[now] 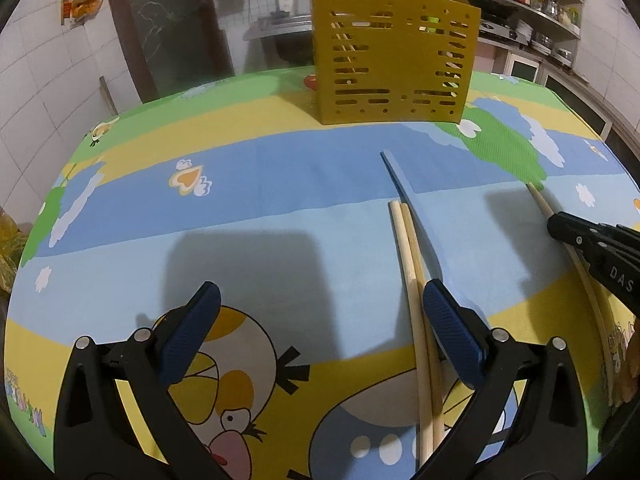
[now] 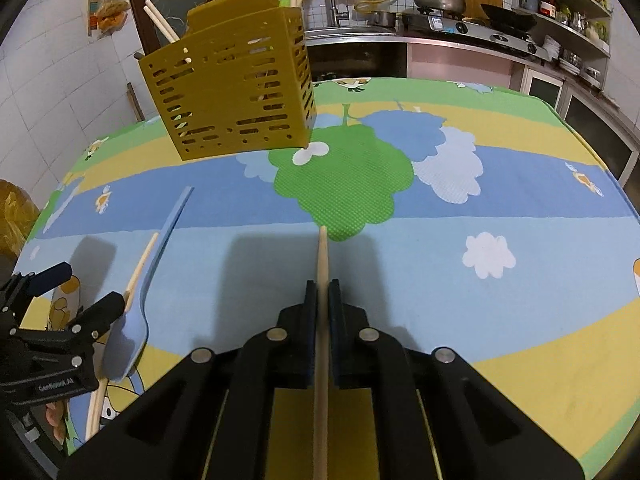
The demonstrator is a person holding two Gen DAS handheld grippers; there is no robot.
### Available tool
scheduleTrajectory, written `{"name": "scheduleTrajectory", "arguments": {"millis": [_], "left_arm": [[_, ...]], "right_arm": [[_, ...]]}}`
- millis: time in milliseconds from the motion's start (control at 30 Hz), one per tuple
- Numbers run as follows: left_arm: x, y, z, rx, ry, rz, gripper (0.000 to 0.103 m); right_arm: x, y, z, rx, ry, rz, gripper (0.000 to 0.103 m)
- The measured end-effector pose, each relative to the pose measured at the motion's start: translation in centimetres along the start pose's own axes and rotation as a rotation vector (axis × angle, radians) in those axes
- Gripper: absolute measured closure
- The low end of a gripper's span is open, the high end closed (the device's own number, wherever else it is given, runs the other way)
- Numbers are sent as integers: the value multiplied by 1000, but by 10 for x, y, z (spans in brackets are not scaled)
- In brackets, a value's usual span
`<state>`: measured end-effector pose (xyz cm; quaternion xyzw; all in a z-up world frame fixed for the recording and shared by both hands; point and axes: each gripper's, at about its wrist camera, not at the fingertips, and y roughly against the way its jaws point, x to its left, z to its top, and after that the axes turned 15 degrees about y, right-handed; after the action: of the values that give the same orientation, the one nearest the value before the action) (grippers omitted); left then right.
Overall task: Organize utensils
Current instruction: 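Close the right tool on a wooden chopstick while the left tool closes on another chopstick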
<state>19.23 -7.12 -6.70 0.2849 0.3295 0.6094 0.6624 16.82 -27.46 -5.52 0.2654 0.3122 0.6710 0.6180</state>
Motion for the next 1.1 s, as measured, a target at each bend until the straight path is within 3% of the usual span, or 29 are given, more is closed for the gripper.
{"name": "scheduleTrajectory", "arguments": {"millis": [200, 367, 533, 733, 867, 900, 1100], "left_arm": [[1, -11, 3, 44, 12, 18, 4], [-8, -13, 4, 30, -13, 37, 5], [-11, -18, 11, 58, -4, 16, 6], [-22, -18, 18, 90, -8, -34, 40], [-36, -18, 23, 116, -37, -49, 72], [-38, -18, 23, 120, -44, -52, 84], [-35, -15, 21, 98, -31, -64, 97]], "right_arm": [[-9, 0, -2, -6, -20, 26, 97], [-7, 0, -2, -5, -18, 23, 97], [-3, -1, 1, 6, 4, 6, 96], [1, -8, 15, 61, 51, -29, 96], [2, -14, 23, 92, 58, -41, 96], [2, -15, 25, 94, 52, -42, 96], [-1, -12, 20, 59, 7, -32, 97]]}}
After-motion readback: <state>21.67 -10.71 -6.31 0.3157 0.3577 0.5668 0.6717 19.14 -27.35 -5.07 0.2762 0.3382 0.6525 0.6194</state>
